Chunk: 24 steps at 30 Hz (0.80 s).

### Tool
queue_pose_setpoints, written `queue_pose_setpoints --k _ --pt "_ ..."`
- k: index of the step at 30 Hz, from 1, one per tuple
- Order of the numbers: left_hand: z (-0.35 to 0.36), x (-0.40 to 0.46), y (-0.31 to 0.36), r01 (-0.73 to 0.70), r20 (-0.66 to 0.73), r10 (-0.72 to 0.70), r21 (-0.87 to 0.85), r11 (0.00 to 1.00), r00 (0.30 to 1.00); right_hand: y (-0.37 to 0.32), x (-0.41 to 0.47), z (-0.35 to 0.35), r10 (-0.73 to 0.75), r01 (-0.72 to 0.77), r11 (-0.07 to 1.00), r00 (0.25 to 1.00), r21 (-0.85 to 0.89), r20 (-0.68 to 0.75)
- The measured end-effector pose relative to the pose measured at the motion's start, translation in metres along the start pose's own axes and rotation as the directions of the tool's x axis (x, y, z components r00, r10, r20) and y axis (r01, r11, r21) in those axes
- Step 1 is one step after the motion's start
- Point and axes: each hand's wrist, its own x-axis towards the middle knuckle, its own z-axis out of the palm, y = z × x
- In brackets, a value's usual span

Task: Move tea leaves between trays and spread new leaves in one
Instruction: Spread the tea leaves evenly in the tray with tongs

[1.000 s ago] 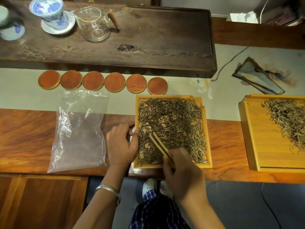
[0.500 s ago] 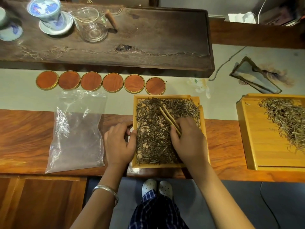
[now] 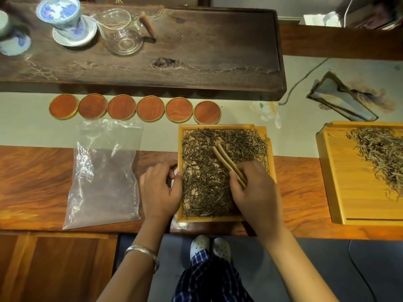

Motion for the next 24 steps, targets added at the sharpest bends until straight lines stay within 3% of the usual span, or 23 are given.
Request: queue_pose_setpoints --k 8,12,24 --pt "-0.001 0.000 0.001 -0.022 -0.011 0.022 -0.020 1.000 1.000 0.020 0.028 -0.013 0.117 -0.121 0.991 0.990 -0.049 -0.075" --pt "0.000 0.001 0.000 -0.016 -0.014 0.016 -0.005 1.000 1.000 0.018 0.022 -0.008 0.095 -0.097 0.993 0.995 -0.073 -0.022" --pt "0.000 0.000 0.001 -0.018 -0.006 0.018 -0.028 0.999 1.000 0.025 0.014 -0.015 0.074 -0.080 0.994 0.993 -0.070 -0.089"
